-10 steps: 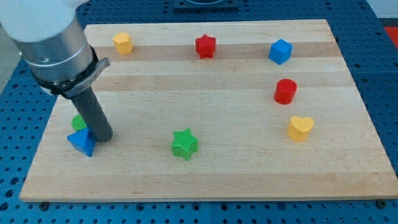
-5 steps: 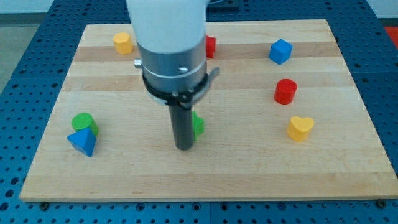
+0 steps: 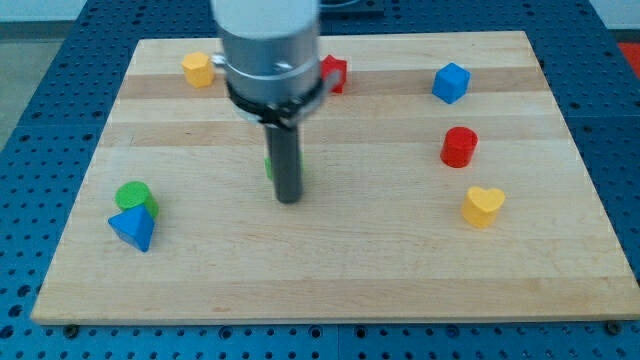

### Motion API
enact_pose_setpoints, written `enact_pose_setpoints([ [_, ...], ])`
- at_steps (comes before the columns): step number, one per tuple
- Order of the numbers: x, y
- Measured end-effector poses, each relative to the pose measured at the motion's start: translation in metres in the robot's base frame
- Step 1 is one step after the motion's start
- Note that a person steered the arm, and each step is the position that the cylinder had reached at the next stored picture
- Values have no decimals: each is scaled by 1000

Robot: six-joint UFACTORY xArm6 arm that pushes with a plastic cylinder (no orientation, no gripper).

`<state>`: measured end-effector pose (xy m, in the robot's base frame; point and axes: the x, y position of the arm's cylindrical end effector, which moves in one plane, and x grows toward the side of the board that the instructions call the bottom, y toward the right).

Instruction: Put the green star above the green circle

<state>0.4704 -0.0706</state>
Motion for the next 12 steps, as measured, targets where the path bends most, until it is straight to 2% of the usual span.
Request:
enact_pose_setpoints([
  [1, -19, -38],
  [2, 16, 20],
  [3, -7, 33],
  [4, -28, -2],
  [5, -28, -18],
  [6, -32, 28],
  [7, -52, 3],
  [8, -61, -68],
  [9, -61, -92],
  [10, -61, -74],
  [12, -61, -80],
])
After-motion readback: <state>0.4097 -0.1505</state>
